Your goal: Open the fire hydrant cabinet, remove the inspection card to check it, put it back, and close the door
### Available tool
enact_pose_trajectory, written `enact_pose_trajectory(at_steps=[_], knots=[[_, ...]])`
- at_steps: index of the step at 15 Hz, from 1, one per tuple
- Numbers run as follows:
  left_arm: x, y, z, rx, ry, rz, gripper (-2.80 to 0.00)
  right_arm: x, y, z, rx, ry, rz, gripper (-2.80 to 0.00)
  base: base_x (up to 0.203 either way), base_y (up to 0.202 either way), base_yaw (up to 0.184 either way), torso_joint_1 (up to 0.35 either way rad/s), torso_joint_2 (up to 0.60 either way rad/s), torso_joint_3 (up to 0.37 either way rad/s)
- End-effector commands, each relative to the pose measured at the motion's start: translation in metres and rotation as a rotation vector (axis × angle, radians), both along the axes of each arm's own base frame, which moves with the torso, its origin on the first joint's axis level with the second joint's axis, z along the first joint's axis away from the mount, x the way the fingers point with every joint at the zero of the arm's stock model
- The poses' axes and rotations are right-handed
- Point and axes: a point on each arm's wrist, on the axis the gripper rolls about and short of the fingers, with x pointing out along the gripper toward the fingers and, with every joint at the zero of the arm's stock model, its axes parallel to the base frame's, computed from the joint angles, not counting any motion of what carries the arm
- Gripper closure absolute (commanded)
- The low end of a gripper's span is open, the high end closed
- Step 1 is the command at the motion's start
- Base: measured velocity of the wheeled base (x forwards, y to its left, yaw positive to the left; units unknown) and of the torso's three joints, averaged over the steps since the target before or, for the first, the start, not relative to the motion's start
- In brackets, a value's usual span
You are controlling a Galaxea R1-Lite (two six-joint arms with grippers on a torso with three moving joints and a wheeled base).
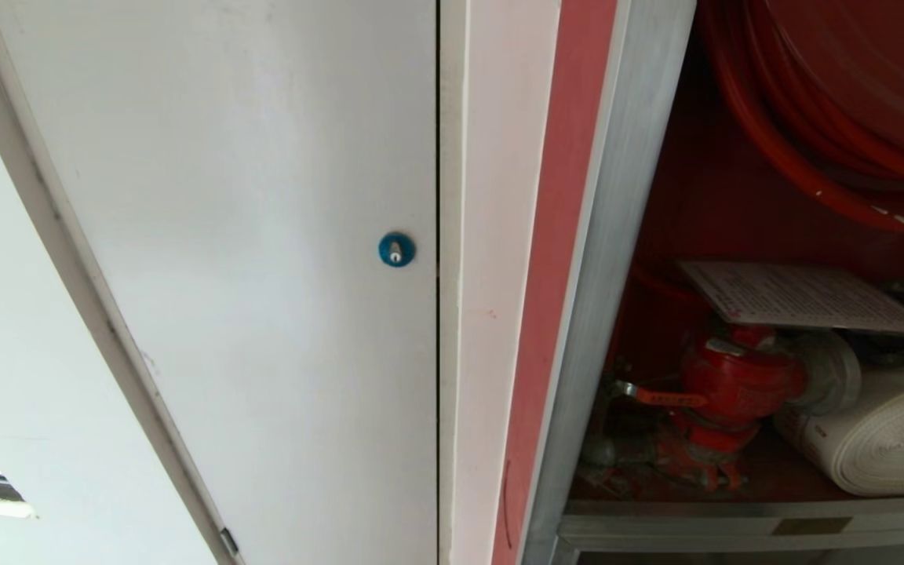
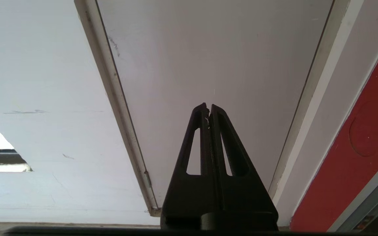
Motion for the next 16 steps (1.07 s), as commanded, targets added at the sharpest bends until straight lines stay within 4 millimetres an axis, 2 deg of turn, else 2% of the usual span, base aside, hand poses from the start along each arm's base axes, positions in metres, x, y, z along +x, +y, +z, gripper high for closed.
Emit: enact_pose_trajectory(at_steps=[1, 7, 16], knots=[[0.001, 0.000, -0.003, 0.000, 0.012, 0.000, 0.00, -0.025, 0.004, -0.008, 0.014, -0.064, -0.016, 0.00, 0.000, 0.000, 0.000, 0.000, 0.00, 0.000], [0.001, 0.000, -0.003, 0.000, 0.012, 0.000, 0.00, -0.064, 0.005, -0.055, 0.006, -0.141, -0.028, 0.00, 0.000, 0.000, 0.000, 0.000, 0.00, 0.000], [0.001, 0.000, -0.003, 0.000, 0.012, 0.000, 0.00, -0.083, 0.002, -0.121, 0.026, -0.196, -0.084, 0.00, 0.000, 0.000, 0.000, 0.000, 0.00, 0.000]])
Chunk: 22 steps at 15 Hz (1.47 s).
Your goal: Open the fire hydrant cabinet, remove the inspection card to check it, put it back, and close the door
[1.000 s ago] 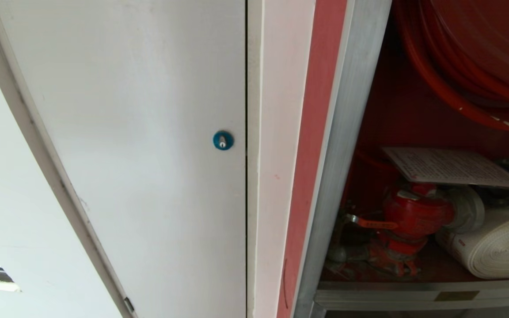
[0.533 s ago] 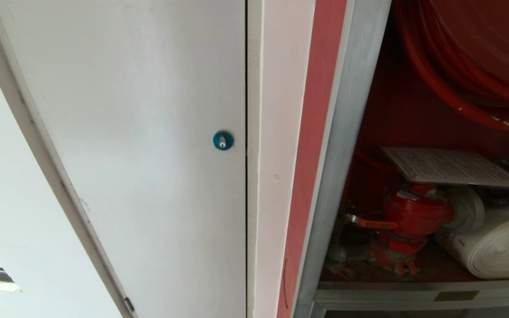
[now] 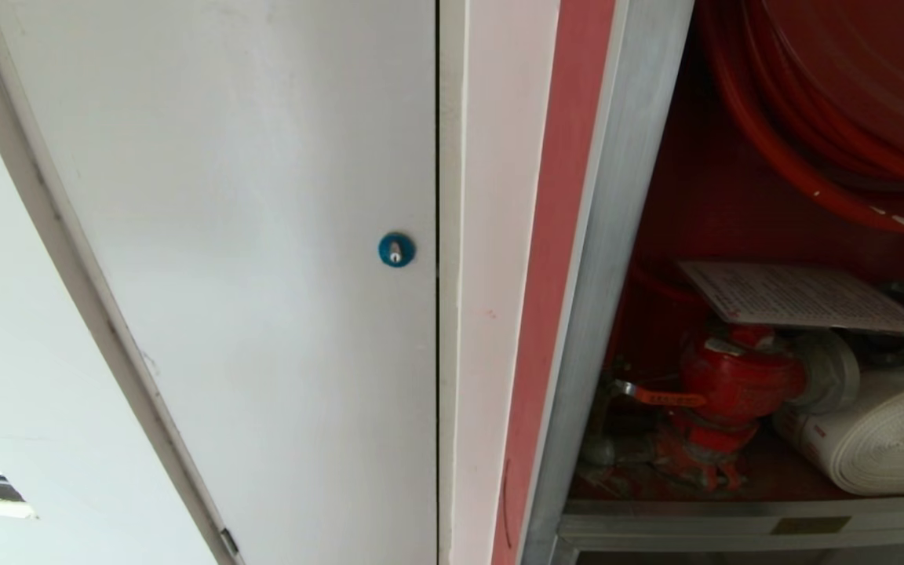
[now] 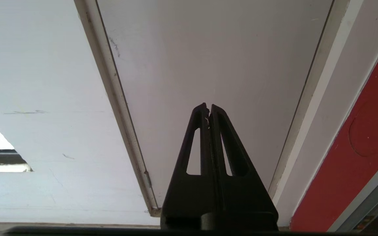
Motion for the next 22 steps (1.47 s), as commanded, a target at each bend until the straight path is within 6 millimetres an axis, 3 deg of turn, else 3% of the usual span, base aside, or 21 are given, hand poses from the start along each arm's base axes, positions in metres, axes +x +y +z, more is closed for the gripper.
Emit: enact_pose_trajectory(at_steps=[1, 8, 22], knots=[[0.001, 0.000, -0.003, 0.000, 0.012, 0.000, 0.00, -0.007, -0.001, -0.014, -0.001, -0.079, -0.040, 0.00, 0.000, 0.000, 0.000, 0.000, 0.00, 0.000], [0.001, 0.000, -0.003, 0.000, 0.012, 0.000, 0.00, 0.015, -0.004, -0.046, 0.017, -0.149, -0.185, 0.00, 0.000, 0.000, 0.000, 0.000, 0.00, 0.000], [0.001, 0.000, -0.003, 0.000, 0.012, 0.000, 0.00, 0.015, -0.005, -0.054, 0.031, -0.068, -0.222, 0.00, 0.000, 0.000, 0.000, 0.000, 0.00, 0.000]])
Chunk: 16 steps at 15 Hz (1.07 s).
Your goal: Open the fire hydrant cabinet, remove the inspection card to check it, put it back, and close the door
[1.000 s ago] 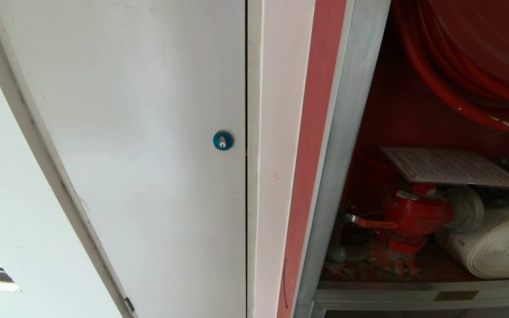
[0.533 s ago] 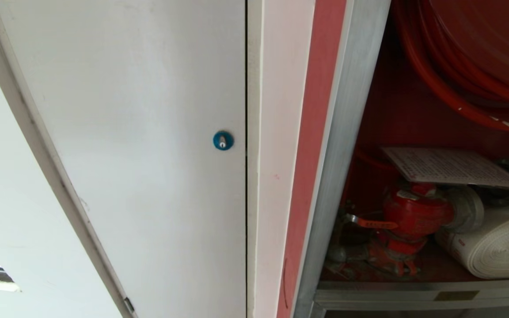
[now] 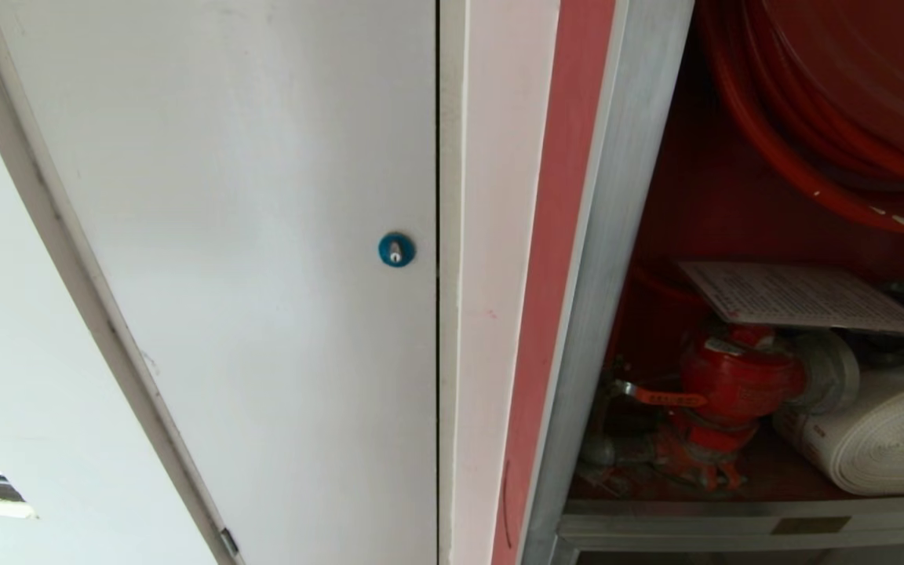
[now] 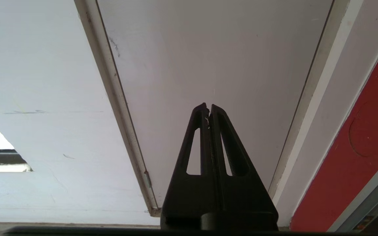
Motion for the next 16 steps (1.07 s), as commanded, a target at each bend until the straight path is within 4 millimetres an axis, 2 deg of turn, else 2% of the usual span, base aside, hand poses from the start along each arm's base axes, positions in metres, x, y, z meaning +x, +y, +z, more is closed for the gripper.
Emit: enact_pose_trajectory(at_steps=[1, 16], knots=[[0.0009, 0.0000, -0.0034, 0.000, 0.012, 0.000, 0.00, 0.0002, 0.0000, -0.0003, 0.013, 0.002, -0.001, 0.00, 0.000, 0.000, 0.000, 0.000, 0.00, 0.000], [0.0009, 0.0000, -0.0034, 0.000, 0.012, 0.000, 0.00, 0.0002, -0.0001, 0.0000, 0.034, -0.001, -0.003, 0.00, 0.000, 0.000, 0.000, 0.000, 0.00, 0.000]])
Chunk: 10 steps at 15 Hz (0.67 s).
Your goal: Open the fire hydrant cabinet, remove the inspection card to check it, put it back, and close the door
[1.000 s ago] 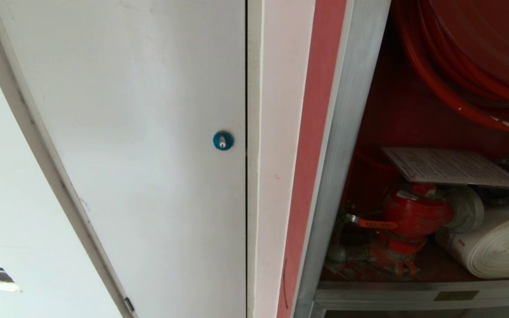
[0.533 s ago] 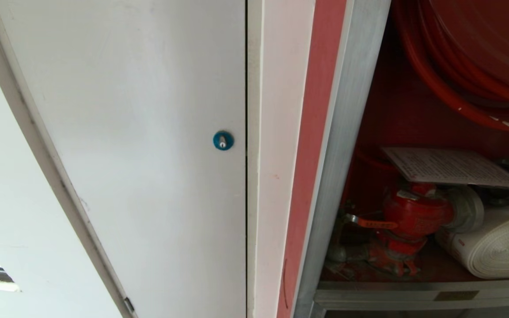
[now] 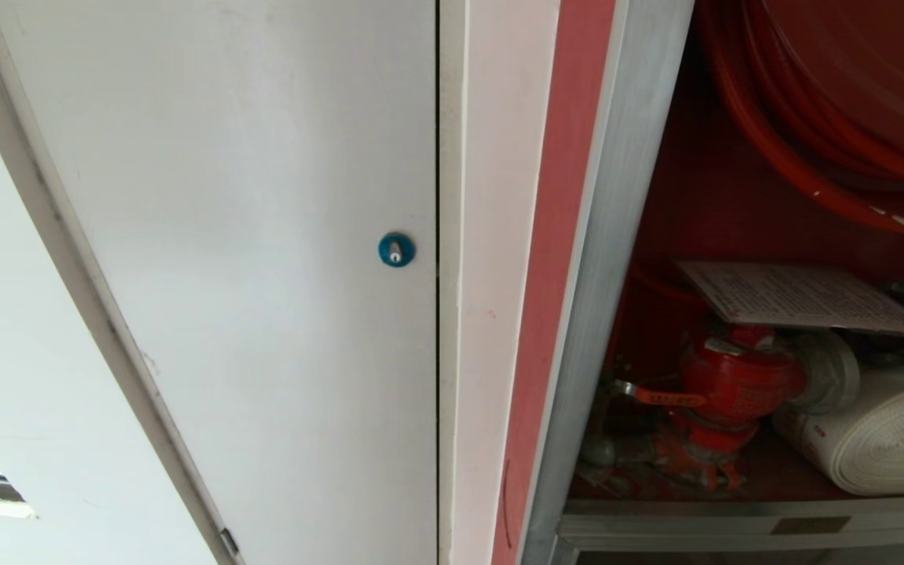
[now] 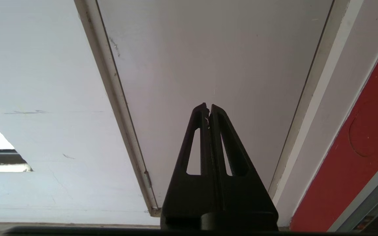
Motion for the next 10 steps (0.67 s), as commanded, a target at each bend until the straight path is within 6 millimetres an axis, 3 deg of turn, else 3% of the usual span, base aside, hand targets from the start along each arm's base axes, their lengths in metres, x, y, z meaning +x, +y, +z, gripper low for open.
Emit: enact_pose_trajectory(at_steps=[1, 10], knots=[[0.0009, 0.0000, -0.0034, 0.000, 0.012, 0.000, 0.00, 0.0002, 0.0000, -0.0003, 0.000, 0.003, 0.000, 0.00, 0.000, 0.000, 0.000, 0.000, 0.00, 0.000], [0.0009, 0.0000, -0.0034, 0.000, 0.012, 0.000, 0.00, 0.0002, 0.0000, -0.0003, 0.000, 0.003, 0.000, 0.00, 0.000, 0.000, 0.000, 0.000, 0.00, 0.000]])
